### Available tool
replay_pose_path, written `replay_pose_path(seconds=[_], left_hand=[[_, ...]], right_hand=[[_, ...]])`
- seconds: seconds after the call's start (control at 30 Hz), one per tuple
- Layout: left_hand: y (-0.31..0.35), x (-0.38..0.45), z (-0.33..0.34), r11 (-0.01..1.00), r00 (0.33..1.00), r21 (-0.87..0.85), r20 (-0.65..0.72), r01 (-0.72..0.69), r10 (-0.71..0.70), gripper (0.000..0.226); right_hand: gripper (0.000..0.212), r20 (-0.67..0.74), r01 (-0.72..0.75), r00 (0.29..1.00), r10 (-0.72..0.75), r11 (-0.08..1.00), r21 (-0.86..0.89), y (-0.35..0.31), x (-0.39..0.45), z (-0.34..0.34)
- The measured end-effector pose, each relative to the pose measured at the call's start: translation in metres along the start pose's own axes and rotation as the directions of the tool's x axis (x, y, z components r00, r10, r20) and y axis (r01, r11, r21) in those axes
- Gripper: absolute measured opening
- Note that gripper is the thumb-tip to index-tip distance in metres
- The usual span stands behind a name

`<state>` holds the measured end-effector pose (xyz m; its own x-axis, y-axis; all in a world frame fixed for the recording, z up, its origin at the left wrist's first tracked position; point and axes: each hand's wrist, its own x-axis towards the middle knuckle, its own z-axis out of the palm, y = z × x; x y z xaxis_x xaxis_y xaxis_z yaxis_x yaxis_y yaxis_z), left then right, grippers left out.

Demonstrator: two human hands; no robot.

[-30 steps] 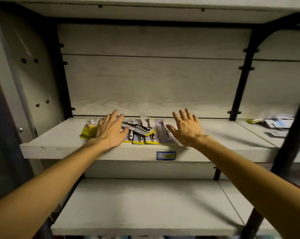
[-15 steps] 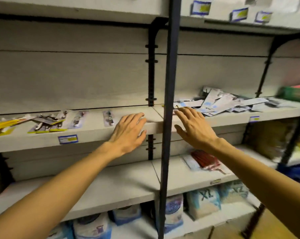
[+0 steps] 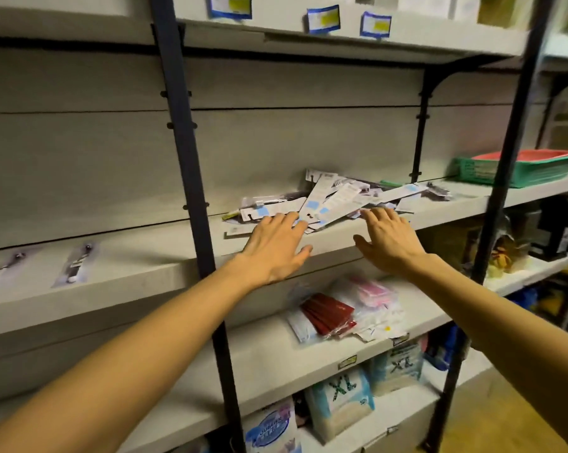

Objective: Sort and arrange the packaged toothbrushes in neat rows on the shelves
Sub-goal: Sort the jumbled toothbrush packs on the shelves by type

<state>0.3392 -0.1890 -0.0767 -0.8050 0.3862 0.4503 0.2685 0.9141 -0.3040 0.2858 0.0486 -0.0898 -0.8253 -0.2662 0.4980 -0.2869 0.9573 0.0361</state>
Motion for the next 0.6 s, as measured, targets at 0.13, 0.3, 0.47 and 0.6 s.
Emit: replay_pose_path(seconds=[0.13, 0.3, 0.47, 0.6], left_hand=[[0.006, 0.067, 0.019, 1.0, 1.0, -0.027, 0.006, 0.001, -0.001, 0.051], [0.001, 0.153, 0.04, 0.999, 0.999, -0.041, 0.031, 0.026, -0.025, 0.051], [0.005, 0.216, 0.069, 0.994, 0.996, -0.084, 0.058, 0.077, -0.072, 0.051], [0.013, 0.257, 0.089, 0.997, 0.999, -0.065, 0.028, 0.048, -0.046, 0.051]], right_hand=[[0.059, 0.03, -0.018, 0.999, 0.018, 1.0, -0.016, 0.046, 0.042, 0.019], [0.057, 0.004, -0.08, 0.997, 0.081, 0.996, -0.042, 0.106, 0.105, 0.027], [0.054, 0.043, -0.12, 0.991, 0.123, 0.99, -0.078, 0.159, 0.149, 0.05], [0.05, 0.041, -0.146, 0.988, 0.148, 0.988, -0.049, 0.196, 0.183, 0.067]])
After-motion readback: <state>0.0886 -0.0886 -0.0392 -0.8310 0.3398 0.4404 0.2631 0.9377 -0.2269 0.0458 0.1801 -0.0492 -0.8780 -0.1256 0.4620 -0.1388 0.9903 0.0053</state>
